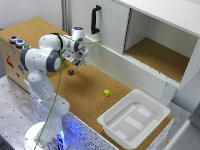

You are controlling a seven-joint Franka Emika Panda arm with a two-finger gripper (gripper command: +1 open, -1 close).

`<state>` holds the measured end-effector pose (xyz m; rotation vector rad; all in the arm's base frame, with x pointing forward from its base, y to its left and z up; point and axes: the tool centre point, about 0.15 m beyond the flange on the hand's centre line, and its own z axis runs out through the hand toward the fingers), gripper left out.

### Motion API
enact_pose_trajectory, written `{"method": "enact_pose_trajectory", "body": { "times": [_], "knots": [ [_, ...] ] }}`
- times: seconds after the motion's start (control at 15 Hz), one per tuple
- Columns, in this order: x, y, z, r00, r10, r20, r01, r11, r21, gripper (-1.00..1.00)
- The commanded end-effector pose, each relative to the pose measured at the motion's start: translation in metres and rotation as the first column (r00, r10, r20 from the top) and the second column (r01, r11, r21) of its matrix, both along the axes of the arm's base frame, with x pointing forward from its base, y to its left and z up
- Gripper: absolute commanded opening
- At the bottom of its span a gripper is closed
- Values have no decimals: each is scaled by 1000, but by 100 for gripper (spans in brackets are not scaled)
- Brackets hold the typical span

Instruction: Sweep the purple block to the left

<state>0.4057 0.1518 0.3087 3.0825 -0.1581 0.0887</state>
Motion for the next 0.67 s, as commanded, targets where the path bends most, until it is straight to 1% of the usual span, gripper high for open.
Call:
{"method": "enact_pose_trajectory", "body": {
  "times": [0.0, 0.13, 0.33, 0.6],
  "knots": [
    [19, -28, -7, 998, -56, 29, 55, 997, 48, 100],
    [29, -46, -6, 996, -67, 53, 63, 995, 76, 100],
    [33, -82, 0, 996, -1, 86, -6, 997, 78, 100],
    [14, -132, 4, 995, 72, 72, -80, 991, 108, 100]
  ]
}}
